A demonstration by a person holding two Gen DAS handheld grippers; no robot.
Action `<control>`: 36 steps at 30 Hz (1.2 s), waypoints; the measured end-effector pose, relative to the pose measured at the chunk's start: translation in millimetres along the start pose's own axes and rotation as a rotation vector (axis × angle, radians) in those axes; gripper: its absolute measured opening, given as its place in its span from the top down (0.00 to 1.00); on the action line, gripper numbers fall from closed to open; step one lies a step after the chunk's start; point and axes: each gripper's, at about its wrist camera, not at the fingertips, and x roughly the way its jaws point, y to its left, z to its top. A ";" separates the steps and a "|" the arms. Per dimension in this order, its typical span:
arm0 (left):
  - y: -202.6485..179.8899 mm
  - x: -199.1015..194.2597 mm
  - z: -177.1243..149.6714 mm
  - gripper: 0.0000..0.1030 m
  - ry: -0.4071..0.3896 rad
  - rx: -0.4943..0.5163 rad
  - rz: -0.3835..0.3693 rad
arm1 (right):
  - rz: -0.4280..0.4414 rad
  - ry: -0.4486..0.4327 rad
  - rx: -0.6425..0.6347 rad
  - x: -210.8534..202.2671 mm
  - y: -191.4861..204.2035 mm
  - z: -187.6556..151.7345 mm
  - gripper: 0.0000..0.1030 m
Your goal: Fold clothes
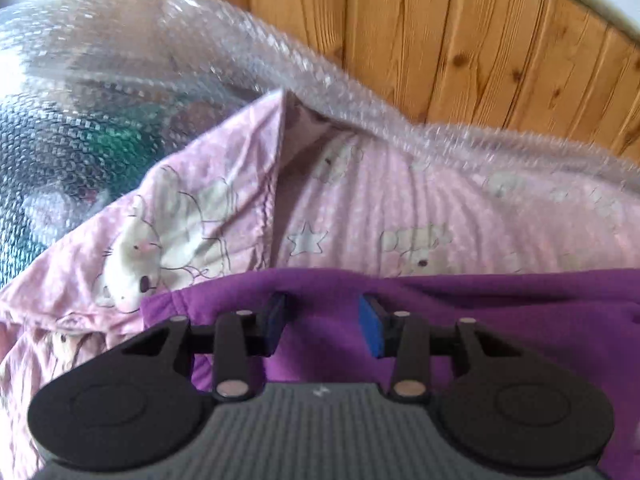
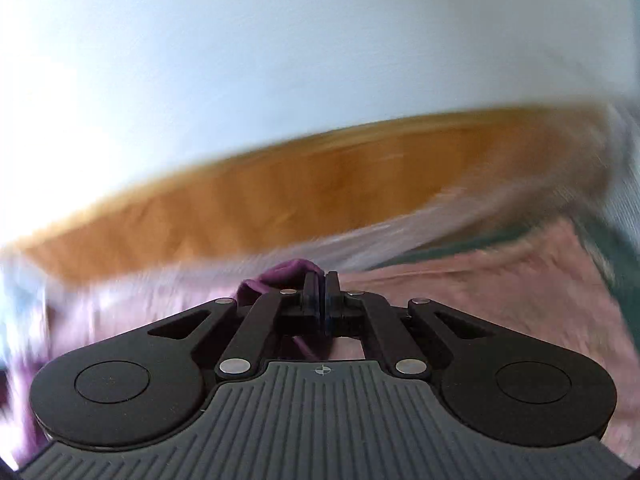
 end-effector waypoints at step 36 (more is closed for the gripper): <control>-83.3 20.8 -2.2 0.51 0.011 0.760 -0.236 | 0.174 0.307 -1.021 116.3 51.2 -68.0 1.00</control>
